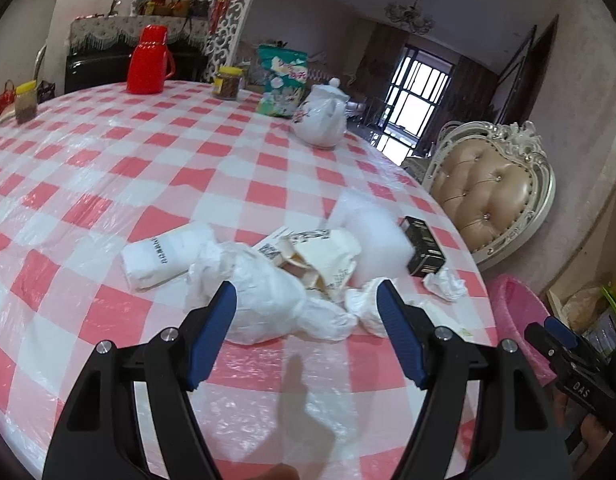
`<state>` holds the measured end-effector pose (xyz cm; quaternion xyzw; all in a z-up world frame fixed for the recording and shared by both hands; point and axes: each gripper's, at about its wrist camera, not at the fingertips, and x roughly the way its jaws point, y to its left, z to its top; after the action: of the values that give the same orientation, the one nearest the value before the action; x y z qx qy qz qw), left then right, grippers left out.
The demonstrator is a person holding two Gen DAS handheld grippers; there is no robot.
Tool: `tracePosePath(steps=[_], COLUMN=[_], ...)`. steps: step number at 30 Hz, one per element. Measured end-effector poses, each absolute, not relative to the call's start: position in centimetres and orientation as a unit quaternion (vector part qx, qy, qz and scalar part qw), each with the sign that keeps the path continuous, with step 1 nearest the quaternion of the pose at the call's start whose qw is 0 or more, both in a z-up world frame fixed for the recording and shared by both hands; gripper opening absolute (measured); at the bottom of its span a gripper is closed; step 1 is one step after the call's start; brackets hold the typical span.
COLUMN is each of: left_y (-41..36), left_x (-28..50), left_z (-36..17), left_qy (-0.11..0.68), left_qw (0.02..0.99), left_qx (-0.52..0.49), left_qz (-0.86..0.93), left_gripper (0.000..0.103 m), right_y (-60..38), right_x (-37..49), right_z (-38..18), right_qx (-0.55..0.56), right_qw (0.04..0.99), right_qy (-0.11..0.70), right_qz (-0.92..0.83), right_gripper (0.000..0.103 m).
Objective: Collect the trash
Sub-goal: 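Move both tools back over the white plastic bags and paper roll, then grasp the white plastic bag with the left tool while the right tool grasps the paper roll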
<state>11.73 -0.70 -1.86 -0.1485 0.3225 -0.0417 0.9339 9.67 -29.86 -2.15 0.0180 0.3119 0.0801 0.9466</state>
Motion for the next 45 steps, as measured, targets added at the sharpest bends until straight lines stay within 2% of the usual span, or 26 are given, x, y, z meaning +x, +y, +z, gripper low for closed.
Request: tracePosePath(steps=[20,21,22,28,38,41,45], left_y=[1.5,1.3,1.2,1.1,1.5,1.6,1.4], left_x=[16.4,16.5,16.7,16.9,15.8,15.6,15.2], left_z=[-6.2,-6.4,-6.6,-6.9,-5.3,-4.7,-4.1], left_qy=[0.395,0.398,0.401,0.405,0.386,0.379,0.373], left_qw=[0.902,0.901,0.9,0.9,0.91,0.913,0.916], left_qx=[-0.172,-0.169,-0.167,-0.158,-0.151,-0.151,-0.149], left_qz=[-0.022,-0.021,-0.023,-0.025,-0.019,-0.017,-0.018], left_gripper=[0.069,0.066,0.059,0.045,0.042,0.042,0.042], right_y=[-24.7,-24.5,-24.4,-23.7,-22.8,-22.5,-22.1], right_x=[12.8,13.0,13.2,14.6,15.9,15.9,15.6], right_z=[-4.7,-4.9,-5.1,-5.8,-6.4,-6.4,-6.8], right_qx=[-0.017,-0.02,-0.023,-0.034,-0.052,-0.061,-0.068], right_qw=[0.927,0.925,0.924,0.917,0.905,0.902,0.896], right_qy=[0.352,0.355,0.358,0.371,0.386,0.39,0.398], right_qz=[0.131,0.132,0.133,0.143,0.173,0.176,0.186], right_gripper=[0.085,0.085,0.085,0.085,0.085,0.076,0.06])
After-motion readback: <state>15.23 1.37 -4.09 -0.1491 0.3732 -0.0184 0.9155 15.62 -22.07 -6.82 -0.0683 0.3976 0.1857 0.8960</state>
